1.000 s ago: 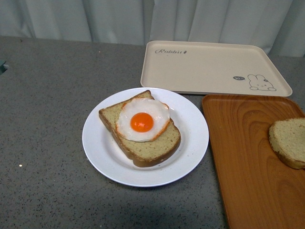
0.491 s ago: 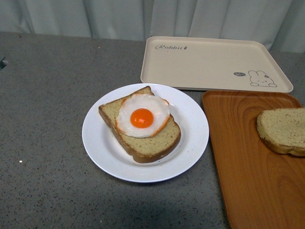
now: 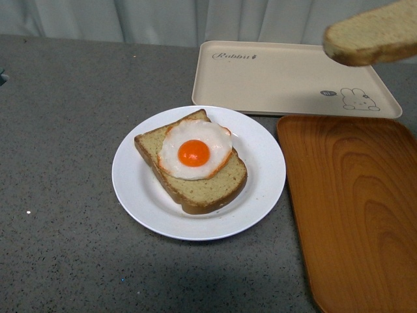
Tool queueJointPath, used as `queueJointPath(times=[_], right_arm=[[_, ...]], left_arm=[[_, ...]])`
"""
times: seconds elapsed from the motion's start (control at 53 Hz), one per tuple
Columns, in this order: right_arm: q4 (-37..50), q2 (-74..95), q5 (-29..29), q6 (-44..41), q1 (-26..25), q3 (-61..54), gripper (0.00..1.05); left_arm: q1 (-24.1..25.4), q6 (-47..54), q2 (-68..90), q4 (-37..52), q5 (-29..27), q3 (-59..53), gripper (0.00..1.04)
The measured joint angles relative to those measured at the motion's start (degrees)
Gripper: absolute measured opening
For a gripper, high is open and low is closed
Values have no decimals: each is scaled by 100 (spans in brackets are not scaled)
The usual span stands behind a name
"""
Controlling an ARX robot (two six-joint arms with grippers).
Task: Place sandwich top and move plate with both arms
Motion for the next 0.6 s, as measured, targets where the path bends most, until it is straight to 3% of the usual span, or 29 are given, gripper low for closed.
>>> queueJointPath(times=[0.283,0.604], right_arm=[[1025,190,164,516,1419,-177,3],[1620,1058,393,850,2544,-190,3]], left_arm=[[0,-2,0,0,0,0,98],[0,0,0,0,0,0,98]])
